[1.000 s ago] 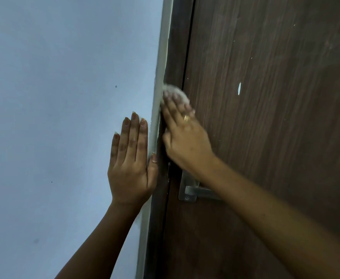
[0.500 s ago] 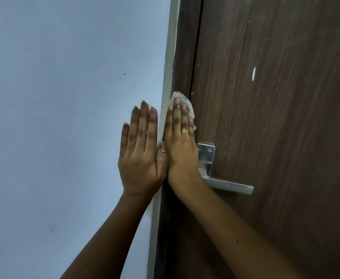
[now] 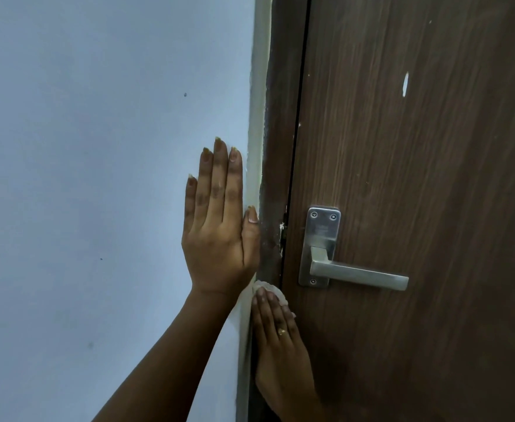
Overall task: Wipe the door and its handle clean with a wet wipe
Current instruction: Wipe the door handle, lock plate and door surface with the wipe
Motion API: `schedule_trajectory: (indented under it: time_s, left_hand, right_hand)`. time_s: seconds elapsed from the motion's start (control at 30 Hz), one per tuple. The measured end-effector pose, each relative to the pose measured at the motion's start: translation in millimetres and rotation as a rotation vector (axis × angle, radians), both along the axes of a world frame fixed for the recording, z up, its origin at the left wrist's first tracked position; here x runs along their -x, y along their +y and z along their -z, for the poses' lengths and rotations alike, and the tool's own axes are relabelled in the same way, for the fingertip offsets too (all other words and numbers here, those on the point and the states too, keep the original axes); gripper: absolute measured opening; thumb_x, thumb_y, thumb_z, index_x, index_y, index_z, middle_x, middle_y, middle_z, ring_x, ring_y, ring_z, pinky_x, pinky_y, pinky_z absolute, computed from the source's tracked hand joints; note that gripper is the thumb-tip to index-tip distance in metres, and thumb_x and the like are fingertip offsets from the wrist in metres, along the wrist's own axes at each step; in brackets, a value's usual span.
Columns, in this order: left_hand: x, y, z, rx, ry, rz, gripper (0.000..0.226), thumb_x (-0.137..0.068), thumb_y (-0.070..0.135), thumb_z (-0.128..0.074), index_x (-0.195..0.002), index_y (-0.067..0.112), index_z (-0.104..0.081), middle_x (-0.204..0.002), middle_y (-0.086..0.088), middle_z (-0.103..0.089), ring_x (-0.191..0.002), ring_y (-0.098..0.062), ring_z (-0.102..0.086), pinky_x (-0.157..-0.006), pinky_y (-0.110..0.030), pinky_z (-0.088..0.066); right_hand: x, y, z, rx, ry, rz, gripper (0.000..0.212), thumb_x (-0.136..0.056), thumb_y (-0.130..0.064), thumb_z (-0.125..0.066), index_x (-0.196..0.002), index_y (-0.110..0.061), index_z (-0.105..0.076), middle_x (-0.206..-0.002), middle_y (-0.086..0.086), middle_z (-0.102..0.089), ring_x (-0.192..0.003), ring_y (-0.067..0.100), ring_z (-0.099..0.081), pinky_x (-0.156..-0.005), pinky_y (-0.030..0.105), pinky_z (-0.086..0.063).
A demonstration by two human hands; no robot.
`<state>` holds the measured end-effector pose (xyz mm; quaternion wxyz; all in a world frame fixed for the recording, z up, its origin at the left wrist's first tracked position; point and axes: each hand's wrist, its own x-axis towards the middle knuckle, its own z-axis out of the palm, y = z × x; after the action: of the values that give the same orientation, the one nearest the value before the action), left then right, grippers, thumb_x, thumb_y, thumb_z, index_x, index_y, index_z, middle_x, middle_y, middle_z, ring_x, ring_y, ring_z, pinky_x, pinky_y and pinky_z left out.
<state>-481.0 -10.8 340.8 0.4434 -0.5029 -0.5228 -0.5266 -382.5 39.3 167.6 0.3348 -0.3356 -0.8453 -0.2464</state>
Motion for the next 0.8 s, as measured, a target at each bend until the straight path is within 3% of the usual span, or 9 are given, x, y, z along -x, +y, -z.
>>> schedule_trajectory:
  time_s: [0.13,0.23,0.33,0.5,0.67,0.8]
  left_hand:
    - [0,0,0,0.007,-0.006,0.004,0.055,-0.096,0.025,-0.03,-0.147,0.006,-0.023,-0.155,-0.01,-0.021,-0.146,-0.021,-0.013,-0.122,-0.037,-0.013]
    - [0,-1,0,0.006,-0.003,0.005,0.055,-0.096,0.024,-0.031,-0.147,0.005,-0.023,-0.155,-0.011,-0.022,-0.146,-0.02,-0.013,-0.121,-0.037,-0.013]
    - [-1,-2,-1,-0.001,-0.006,0.008,0.055,-0.095,0.024,-0.031,-0.147,0.005,-0.024,-0.155,-0.01,-0.021,-0.146,-0.019,-0.012,-0.121,-0.036,-0.013]
    - [-1,-2,-1,0.004,-0.006,0.005,0.055,-0.095,0.023,-0.031,-0.147,0.005,-0.025,-0.155,-0.012,-0.022,-0.146,-0.02,-0.013,-0.121,-0.036,-0.013]
    - [-2,-3,-1,0.005,-0.003,0.002,0.056,-0.094,0.02,-0.032,-0.147,0.004,-0.025,-0.155,-0.017,-0.024,-0.146,-0.021,-0.012,-0.122,-0.038,-0.012]
    - [-3,-4,-2,-0.005,0.008,-0.003,0.056,-0.094,0.019,-0.032,-0.147,0.002,-0.025,-0.154,-0.019,-0.025,-0.146,-0.024,-0.013,-0.121,-0.037,-0.011]
  right_hand:
    - [-5,3,-20,-0.053,-0.031,-0.003,0.072,-0.082,-0.025,-0.025,-0.146,-0.003,-0.001,-0.155,0.014,0.007,-0.142,0.024,-0.001,-0.116,0.037,0.004]
    - [11,2,-67,-0.024,0.09,0.039,0.069,-0.085,-0.025,-0.024,-0.147,-0.001,-0.007,-0.155,0.015,-0.001,-0.143,0.027,-0.002,-0.115,0.039,-0.001]
    - [24,0,-87,-0.03,0.112,0.138,0.062,-0.09,-0.02,-0.021,-0.146,0.001,-0.008,-0.154,0.018,0.002,-0.142,0.031,0.002,-0.115,0.043,-0.001]
    - [17,6,-78,-0.102,0.048,0.134,0.061,-0.09,-0.019,-0.025,-0.146,0.0,-0.011,-0.154,0.017,-0.003,-0.142,0.031,0.001,-0.115,0.042,0.003]
    - [-12,4,-9,-0.052,-0.148,-0.013,0.073,-0.087,-0.036,-0.03,-0.147,-0.003,-0.003,-0.154,0.012,0.014,-0.142,0.024,0.005,-0.115,0.038,0.01]
    - [-34,10,7,-0.015,-0.314,-0.035,0.054,-0.095,-0.036,-0.021,-0.142,-0.011,-0.031,-0.153,0.007,-0.007,-0.142,0.02,0.003,-0.115,0.036,0.006]
